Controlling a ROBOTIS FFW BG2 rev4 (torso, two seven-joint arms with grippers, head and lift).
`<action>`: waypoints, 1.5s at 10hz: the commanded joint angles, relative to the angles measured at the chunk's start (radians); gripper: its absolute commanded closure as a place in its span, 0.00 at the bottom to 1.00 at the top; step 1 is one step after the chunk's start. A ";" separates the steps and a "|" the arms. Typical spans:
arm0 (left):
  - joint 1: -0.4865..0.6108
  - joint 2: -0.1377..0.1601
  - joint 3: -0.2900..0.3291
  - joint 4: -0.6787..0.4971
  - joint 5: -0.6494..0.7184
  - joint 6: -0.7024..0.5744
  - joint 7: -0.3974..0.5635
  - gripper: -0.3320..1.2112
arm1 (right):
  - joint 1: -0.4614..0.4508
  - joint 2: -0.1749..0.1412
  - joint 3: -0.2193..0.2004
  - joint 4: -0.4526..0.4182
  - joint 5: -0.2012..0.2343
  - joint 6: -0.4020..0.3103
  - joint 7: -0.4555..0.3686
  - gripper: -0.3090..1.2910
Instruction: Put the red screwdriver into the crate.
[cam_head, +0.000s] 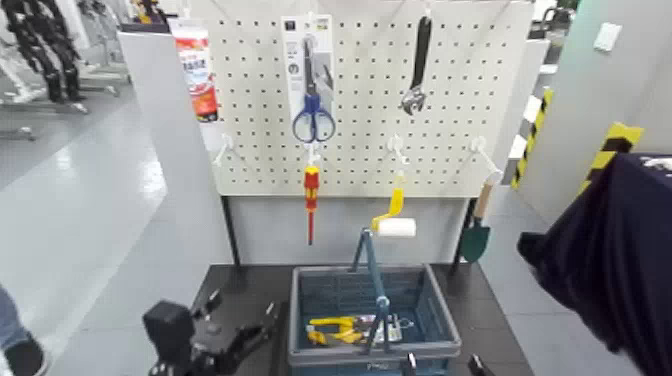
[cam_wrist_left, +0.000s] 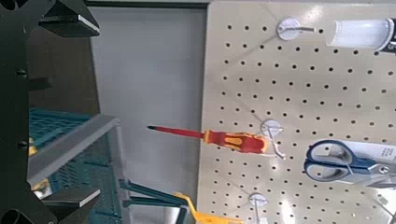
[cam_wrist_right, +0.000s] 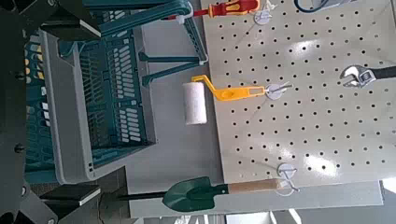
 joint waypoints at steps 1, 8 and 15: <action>-0.106 0.014 -0.002 0.064 -0.008 0.023 -0.027 0.28 | -0.001 0.000 0.001 0.002 -0.002 0.000 0.000 0.28; -0.334 0.057 -0.088 0.236 0.006 0.046 -0.083 0.28 | -0.004 0.000 0.007 0.004 -0.008 -0.003 0.000 0.28; -0.542 0.054 -0.154 0.446 0.000 0.021 -0.176 0.28 | -0.009 -0.001 0.012 0.007 -0.011 -0.006 0.002 0.28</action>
